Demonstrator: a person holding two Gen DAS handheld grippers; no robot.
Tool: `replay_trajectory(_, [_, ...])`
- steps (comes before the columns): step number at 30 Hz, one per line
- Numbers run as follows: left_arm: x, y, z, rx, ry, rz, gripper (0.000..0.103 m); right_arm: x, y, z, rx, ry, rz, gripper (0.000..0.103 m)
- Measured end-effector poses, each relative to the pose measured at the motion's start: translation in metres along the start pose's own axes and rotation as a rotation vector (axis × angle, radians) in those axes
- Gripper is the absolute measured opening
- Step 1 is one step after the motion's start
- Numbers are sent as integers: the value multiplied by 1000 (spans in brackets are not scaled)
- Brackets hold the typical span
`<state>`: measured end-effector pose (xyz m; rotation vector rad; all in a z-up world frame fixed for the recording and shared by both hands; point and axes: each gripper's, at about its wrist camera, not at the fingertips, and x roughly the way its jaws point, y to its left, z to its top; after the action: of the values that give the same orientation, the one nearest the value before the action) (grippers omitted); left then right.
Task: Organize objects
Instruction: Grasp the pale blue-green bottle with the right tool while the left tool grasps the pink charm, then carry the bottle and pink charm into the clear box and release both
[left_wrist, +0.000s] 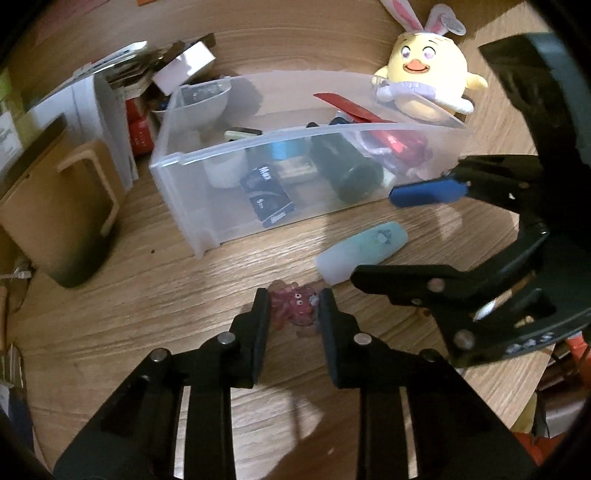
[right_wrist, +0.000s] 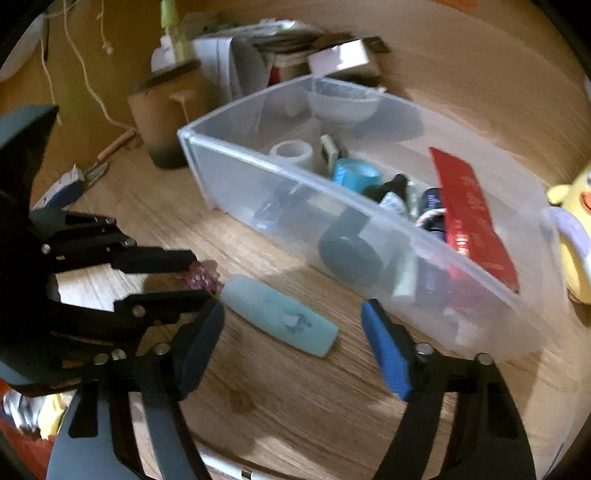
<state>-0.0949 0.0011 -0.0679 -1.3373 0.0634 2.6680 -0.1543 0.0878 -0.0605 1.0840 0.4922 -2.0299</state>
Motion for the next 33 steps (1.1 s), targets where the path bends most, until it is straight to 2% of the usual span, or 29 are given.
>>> replay_trajectory(2, [-2, 5, -2, -19, -1, -2, 26, 5, 3, 0, -19, 16, 2, 55])
replay_trajectory(4, [-3, 9, -3, -35, -1, -4, 26, 9, 6, 1, -35, 24, -6, 49])
replay_trajectory(6, [-4, 13, -3, -52, -6, 1, 26, 8, 8, 1, -44, 21, 7, 37])
replay_trajectory(7, [-5, 14, -3, -59, -11, 1, 26, 7, 9, 1, -43, 18, 17, 26])
replay_trajectory(8, [-7, 17, -3, -70, -20, 0, 26, 7, 9, 1, -39, 19, 16, 23])
replay_trajectory(14, [-17, 19, 2, -94, -61, 6, 26, -2, 6, -6, 11, -7, 18, 23])
replay_trajectory(19, [-33, 16, 9, -96, -108, -1, 26, -25, 4, -13, 42, -62, 25, 23])
replay_trajectory(25, [-52, 11, 21, -100, -171, -2, 26, -55, 4, -13, 66, -145, -6, 23])
replay_trajectory(33, [-71, 6, 45, -97, -251, 34, 26, -88, -11, -9, 112, -231, -30, 23])
